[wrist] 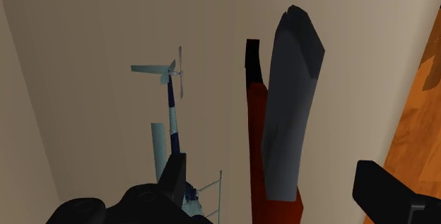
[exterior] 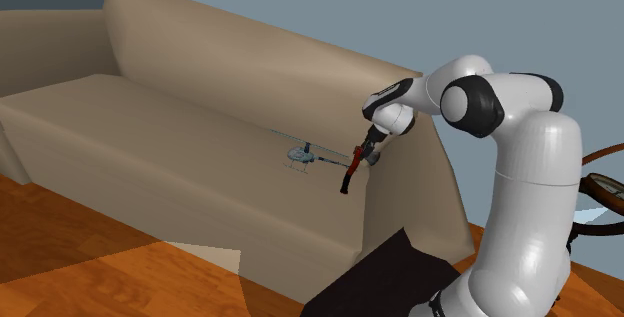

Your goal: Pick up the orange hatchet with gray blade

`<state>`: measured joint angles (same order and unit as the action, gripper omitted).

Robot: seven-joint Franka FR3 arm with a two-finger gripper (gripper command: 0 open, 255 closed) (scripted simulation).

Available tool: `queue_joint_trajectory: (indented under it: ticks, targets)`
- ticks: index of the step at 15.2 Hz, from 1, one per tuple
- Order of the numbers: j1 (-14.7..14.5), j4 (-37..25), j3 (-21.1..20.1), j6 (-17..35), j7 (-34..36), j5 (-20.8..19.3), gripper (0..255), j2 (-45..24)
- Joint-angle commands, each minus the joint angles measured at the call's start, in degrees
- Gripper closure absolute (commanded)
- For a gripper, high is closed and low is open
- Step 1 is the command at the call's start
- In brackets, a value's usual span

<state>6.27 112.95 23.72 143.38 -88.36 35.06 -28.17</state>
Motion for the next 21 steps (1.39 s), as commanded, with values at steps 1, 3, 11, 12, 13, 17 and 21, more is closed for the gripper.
queue_joint_trajectory:
  ticks: [1,3,11,12,13,17,21]
  targets:
    - [0.04,0.02,-0.06,0.11,-0.09,0.1,255,-0.08]
    - [0.05,0.03,-0.07,0.12,-0.11,0.11,255,-0.08]
    - [-0.18,0.01,0.27,-0.37,0.33,-0.39,255,0.45]
    - [-0.41,0.03,0.59,-0.84,0.74,-0.89,255,1.01]
    - [-0.64,0.04,0.91,-1.32,1.16,-1.39,255,1.56]
    - [-1.5,-0.05,2.11,-3.26,2.81,-3.38,255,3.71]
    - [-2.27,-0.35,3.21,-5.27,4.44,-5.35,255,5.76]
